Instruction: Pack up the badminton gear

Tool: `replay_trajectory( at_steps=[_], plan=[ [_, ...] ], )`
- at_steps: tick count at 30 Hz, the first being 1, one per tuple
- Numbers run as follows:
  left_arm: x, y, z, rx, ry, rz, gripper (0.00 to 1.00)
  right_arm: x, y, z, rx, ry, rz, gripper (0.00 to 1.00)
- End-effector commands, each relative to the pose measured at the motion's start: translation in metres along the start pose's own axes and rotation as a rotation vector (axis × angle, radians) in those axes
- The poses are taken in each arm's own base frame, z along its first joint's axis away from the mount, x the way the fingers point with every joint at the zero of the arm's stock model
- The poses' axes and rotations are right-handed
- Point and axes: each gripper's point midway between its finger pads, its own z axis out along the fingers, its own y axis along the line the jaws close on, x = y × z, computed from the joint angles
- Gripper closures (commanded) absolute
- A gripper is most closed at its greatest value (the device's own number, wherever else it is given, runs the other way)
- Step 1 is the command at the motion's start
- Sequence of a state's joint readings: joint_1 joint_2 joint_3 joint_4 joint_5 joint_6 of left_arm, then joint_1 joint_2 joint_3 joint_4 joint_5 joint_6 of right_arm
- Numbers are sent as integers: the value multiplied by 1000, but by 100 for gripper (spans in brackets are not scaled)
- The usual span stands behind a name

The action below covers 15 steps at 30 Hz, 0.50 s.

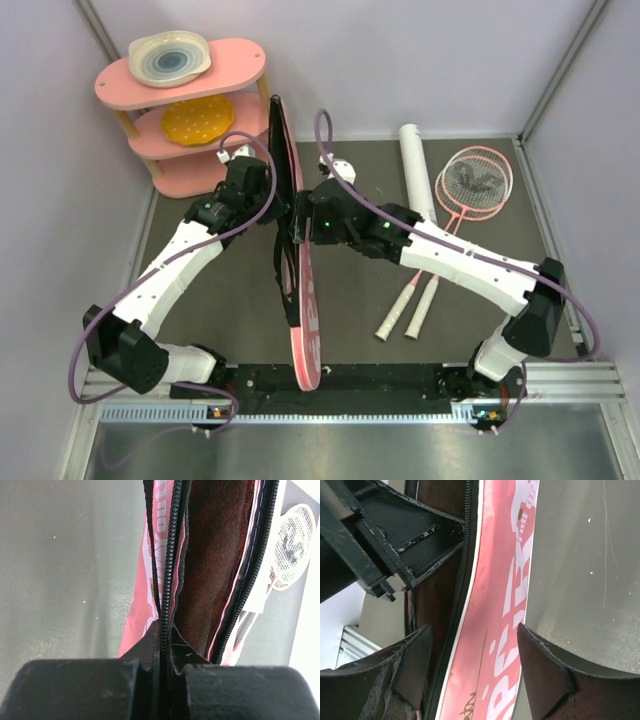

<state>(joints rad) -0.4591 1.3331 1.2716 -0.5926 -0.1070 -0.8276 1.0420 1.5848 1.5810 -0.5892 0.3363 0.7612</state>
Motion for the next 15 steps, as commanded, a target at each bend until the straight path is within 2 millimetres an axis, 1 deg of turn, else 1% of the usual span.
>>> replay_trajectory(
  at_steps=[1,2,5,7,8,9,10,11,12,13,14,15],
  plan=[
    [-23,-23,-20,78,-78,-13,100,-11,15,0,-38,-2,16,33],
    [-22,-22,-19,77,-75,-13,100,-6,14,6,-31,13,10,34],
    [-23,-24,-20,84,-77,-13,100,3,9,13,-10,35,-8,39],
    [-23,-24,-21,85,-80,-10,100,12,8,22,-4,62,-25,46],
    [-24,-24,-22,87,-85,-10,100,16,8,23,-9,76,-32,52],
    [-24,-24,-22,94,-88,0,100,17,8,27,-5,79,-40,68],
    [-26,-25,-27,103,-97,5,100,16,8,27,-5,75,-62,77],
    [-26,-25,-29,110,-100,14,100,12,6,28,4,59,-78,85],
    [-26,-25,-31,126,-110,52,100,2,10,23,-5,35,-96,100],
    [-28,-30,-42,166,-124,76,100,-4,6,21,8,22,-149,100],
    [-29,-32,-47,192,-137,100,100,-14,6,18,22,-8,-179,100],
    [-25,-27,-48,201,-140,151,96,-32,10,10,9,-45,-249,100]
  ],
)
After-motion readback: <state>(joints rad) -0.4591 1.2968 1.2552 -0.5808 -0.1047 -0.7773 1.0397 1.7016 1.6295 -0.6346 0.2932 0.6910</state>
